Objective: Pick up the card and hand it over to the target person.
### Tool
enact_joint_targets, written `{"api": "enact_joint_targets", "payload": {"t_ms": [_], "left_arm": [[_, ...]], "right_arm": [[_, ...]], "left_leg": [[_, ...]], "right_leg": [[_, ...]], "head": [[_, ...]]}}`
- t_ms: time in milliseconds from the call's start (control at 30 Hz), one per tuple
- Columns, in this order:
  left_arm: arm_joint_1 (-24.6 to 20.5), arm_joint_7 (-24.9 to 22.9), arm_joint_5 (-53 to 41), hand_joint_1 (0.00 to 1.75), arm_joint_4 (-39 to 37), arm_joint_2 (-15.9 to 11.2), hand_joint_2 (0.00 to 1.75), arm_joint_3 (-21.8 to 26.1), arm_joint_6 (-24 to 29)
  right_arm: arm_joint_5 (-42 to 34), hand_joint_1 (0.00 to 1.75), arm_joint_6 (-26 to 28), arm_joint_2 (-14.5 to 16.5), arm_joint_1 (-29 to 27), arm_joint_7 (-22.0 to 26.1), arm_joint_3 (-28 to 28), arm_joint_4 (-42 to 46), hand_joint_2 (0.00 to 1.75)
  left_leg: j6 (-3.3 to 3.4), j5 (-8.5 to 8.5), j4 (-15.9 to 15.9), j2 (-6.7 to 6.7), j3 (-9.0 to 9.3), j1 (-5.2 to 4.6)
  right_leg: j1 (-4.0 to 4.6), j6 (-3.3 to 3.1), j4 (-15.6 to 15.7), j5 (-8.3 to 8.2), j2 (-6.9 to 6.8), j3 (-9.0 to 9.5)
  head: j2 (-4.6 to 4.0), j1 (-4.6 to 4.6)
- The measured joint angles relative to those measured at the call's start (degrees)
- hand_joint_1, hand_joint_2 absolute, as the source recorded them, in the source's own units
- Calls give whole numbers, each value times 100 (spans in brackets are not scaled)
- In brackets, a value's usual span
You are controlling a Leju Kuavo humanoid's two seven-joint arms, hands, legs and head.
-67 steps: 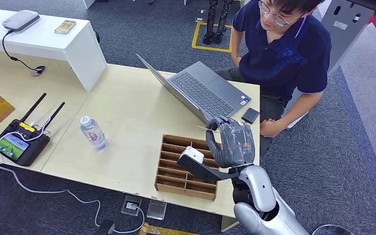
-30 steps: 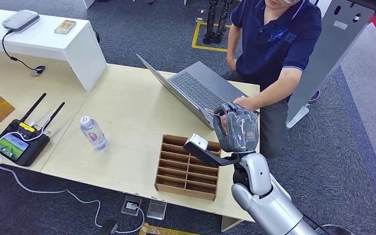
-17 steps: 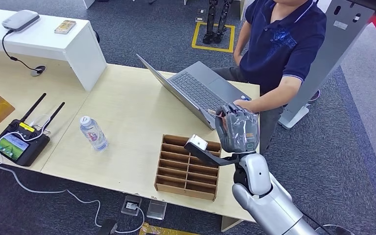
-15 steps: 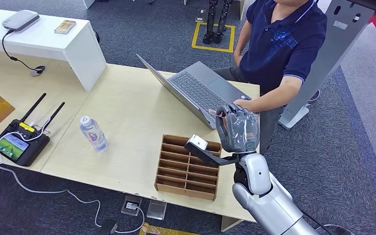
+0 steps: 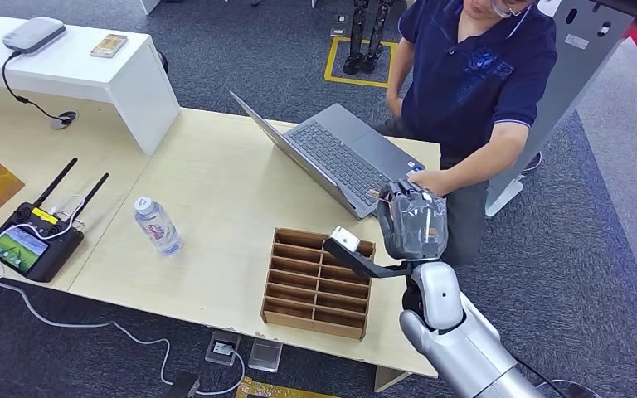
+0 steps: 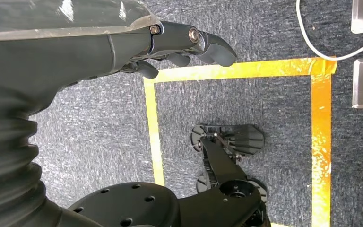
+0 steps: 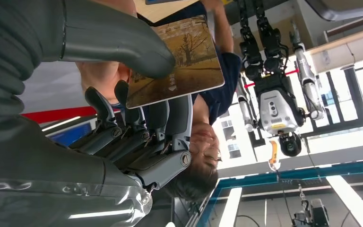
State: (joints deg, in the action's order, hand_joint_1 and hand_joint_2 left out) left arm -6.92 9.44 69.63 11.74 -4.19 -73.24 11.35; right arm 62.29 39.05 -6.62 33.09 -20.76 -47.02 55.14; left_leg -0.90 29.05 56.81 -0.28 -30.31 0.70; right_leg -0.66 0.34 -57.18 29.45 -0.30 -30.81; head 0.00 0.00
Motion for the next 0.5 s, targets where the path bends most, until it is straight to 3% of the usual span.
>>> {"api": "enact_joint_targets", "payload": {"t_ms": [133,333,500], "left_arm": [[2,-8,30,0,4,-9,175,19,-18],[11,25,85,0,5,-17,175,70,-62],[11,3,82,0,9,-17,175,67,-71]], "right_arm": [[-236,143,21,-36,-189,155,228,137,175],[-2844,143,-284,87,-581,1554,641,865,175],[-3753,143,-553,-154,-834,1768,595,1670,175]], "left_leg": [[2,-2,0,-6,-3,0],[-5,5,5,7,-3,0],[-5,6,9,10,-7,0]], "right_leg": [[0,2,4,-2,-6,3],[0,-3,-4,3,8,-4],[0,-3,-9,4,9,-11]], "head": [[0,0],[0,0],[0,0]]}}
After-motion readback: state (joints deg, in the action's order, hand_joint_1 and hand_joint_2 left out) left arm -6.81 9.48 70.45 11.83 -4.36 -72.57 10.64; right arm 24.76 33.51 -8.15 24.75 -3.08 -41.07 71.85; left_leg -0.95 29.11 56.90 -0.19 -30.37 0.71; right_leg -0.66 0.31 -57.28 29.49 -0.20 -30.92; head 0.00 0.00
